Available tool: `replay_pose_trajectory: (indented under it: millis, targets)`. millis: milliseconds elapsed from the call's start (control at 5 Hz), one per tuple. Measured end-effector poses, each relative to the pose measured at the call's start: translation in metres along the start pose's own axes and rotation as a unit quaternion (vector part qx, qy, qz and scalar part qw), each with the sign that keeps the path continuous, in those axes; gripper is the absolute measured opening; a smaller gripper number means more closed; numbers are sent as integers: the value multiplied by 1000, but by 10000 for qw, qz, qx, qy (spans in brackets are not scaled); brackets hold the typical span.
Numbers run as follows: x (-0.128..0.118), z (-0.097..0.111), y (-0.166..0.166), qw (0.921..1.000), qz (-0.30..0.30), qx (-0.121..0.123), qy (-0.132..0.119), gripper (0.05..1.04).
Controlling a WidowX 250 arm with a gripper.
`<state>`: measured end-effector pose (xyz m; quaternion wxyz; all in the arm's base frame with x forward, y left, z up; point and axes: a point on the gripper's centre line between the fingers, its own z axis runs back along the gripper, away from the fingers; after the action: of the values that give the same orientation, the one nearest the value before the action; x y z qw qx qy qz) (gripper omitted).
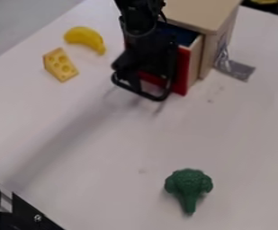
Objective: Close the drawer
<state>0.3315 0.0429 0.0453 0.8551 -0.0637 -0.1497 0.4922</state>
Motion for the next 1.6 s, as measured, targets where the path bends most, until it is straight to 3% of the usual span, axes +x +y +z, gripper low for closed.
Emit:
replay_pose_trajectory:
  millis: [600, 1000, 1400, 1600]
  targets:
    - [9, -2, -5, 9996, -189, -11, -187, 991]
    - [24, -3, -4, 9987, -180, -340, -339, 991]
    - [37, -5, 5, 9958, -398, -821, -78, 993]
    - [44, -11, -1, 9956, -470, -810, -45, 992]
